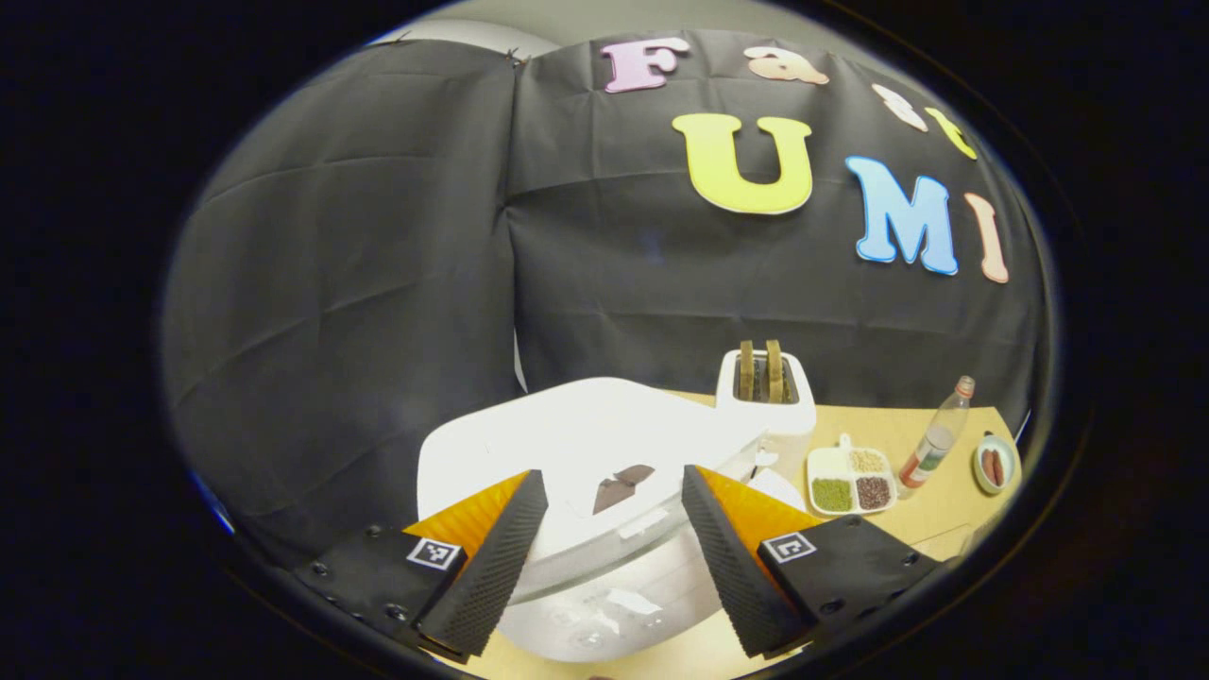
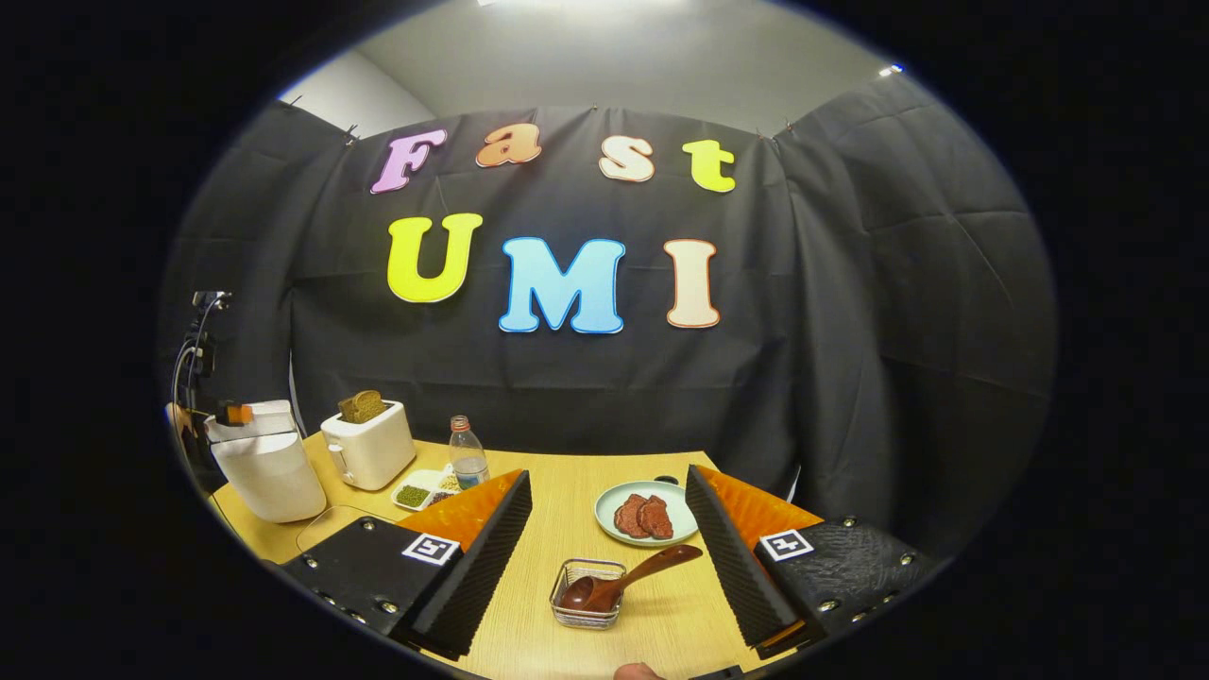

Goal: Close the left gripper, press the button to open the rice cooker; take a wooden spoon from the chopstick holder with the right hand, scoop a spoonful of rice and pour it into the rice cooker, then put the wooden spoon back into the chopstick holder.

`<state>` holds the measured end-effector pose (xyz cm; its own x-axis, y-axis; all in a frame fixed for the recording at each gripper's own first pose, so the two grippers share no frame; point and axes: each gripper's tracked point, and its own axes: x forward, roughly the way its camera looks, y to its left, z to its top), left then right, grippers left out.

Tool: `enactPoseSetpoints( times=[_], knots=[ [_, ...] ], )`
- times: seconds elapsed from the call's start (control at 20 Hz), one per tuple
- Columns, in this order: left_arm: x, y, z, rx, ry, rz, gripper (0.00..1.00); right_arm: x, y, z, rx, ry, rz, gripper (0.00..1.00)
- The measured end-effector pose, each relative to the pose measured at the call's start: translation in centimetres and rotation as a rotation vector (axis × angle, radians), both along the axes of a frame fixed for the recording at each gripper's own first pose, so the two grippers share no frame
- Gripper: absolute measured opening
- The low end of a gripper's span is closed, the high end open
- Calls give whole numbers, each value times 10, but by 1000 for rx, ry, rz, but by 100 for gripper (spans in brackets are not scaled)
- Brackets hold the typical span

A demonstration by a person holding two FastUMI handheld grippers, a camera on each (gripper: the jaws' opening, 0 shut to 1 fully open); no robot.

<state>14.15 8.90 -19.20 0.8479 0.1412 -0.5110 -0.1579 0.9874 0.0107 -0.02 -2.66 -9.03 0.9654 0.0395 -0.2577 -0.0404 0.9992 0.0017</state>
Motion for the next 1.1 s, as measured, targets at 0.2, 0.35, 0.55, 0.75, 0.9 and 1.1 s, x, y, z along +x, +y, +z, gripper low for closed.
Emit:
enactPoseSetpoints(
  times=[0.2,0.35,0.55,0.75,0.9,1.1],
  knots=[
    [-4,-4,-18,-11,25,-6,100,-1,3,-4,-4,6,1,100],
    [-6,-4,-21,-23,29,-4,100,0,4,-6,-7,12,-3,100],
    [-6,-5,-31,-58,45,-9,100,-1,8,-8,-4,17,-4,100],
    [-8,0,-29,-146,57,45,100,-1,16,-12,7,24,4,100],
    [-8,2,-23,-158,-9,60,93,-1,28,-8,10,16,23,100],
    [-16,4,-8,-137,-64,63,96,3,41,10,6,-28,49,100]
  ],
)
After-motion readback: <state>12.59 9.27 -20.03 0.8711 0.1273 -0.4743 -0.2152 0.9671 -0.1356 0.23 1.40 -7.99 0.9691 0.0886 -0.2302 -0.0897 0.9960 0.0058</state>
